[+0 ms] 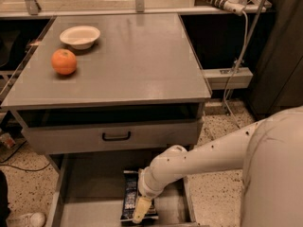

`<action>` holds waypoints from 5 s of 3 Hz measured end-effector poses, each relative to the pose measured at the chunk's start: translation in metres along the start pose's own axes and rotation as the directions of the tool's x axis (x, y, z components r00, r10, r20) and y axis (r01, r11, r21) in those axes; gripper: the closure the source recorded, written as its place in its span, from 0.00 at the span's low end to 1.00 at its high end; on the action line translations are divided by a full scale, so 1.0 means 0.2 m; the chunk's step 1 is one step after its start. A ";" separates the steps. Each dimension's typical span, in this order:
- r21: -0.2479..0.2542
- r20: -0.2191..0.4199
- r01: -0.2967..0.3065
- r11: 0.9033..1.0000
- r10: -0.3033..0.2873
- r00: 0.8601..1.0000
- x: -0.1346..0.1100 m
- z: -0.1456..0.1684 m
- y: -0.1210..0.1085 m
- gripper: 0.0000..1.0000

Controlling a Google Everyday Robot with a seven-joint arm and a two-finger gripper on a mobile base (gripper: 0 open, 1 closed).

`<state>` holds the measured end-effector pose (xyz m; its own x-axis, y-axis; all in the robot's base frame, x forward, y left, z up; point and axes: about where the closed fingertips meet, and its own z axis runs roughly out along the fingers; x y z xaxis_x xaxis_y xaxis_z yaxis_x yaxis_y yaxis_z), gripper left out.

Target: Pick blue chip bag from middle drawer and place on counter

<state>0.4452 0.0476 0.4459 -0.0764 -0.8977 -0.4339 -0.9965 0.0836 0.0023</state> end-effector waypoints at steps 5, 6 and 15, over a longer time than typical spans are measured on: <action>0.004 0.049 -0.020 1.000 0.020 0.999 0.16 0.33 -0.16 0.00; -0.015 0.033 -0.055 0.998 0.056 0.998 0.21 0.39 -0.14 0.00; 0.073 0.090 -0.091 0.993 0.084 0.992 0.22 0.15 -0.11 1.00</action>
Offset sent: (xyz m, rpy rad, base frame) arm 0.0368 0.0083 -0.0439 0.0398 -0.0357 0.0174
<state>0.4642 0.0187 0.3999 -0.1568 -0.8449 -0.5115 -0.9803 0.1962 -0.0237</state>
